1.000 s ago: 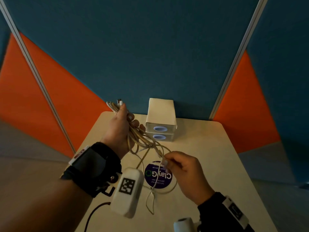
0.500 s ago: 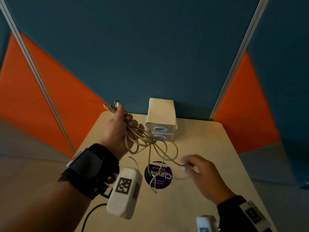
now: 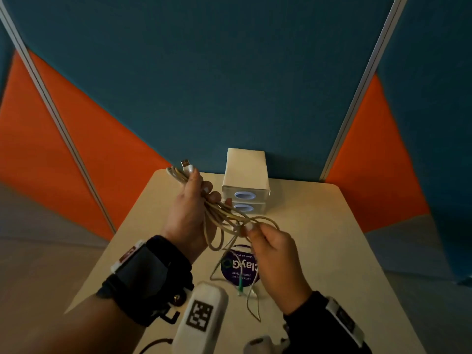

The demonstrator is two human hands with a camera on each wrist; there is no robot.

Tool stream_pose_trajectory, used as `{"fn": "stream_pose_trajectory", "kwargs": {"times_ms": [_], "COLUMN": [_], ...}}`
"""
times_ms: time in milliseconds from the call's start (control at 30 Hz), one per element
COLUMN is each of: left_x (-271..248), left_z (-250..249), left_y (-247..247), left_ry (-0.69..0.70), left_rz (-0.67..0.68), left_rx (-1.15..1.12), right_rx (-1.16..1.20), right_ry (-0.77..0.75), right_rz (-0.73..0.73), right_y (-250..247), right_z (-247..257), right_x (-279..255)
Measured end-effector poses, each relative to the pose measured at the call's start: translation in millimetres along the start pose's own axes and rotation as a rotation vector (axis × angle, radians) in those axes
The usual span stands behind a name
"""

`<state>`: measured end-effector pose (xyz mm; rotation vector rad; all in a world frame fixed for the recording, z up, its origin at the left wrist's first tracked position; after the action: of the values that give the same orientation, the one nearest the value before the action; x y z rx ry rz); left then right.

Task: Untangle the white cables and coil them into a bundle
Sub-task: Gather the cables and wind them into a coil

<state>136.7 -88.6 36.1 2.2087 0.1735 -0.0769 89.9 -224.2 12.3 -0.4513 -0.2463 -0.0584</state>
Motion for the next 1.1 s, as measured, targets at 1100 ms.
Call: {"fn": "stream_pose_trajectory", "kwargs": {"times_ms": [1100], "left_x": [-6.3], "left_z": [8.7], "left_y": [-0.2], "left_ry": [-0.279], "left_rz": [0.233], "left_rx": [0.435], "right_rx": [0.491], "right_ry": [0.132], "right_rz": [-0.012], "right_y": [-39.6], "right_z": [-3.9], "right_x": [13.6]}}
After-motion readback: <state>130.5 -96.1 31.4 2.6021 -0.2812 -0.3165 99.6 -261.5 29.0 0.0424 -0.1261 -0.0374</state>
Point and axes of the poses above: each hand's wrist, its own x-axis towards the middle knuckle, its own y-axis out of the palm, z = x × y, the point moved 5 cm from there along x, towards the middle knuckle, and after that the axes turned 7 degrees about -x, right-handed, at the moved point
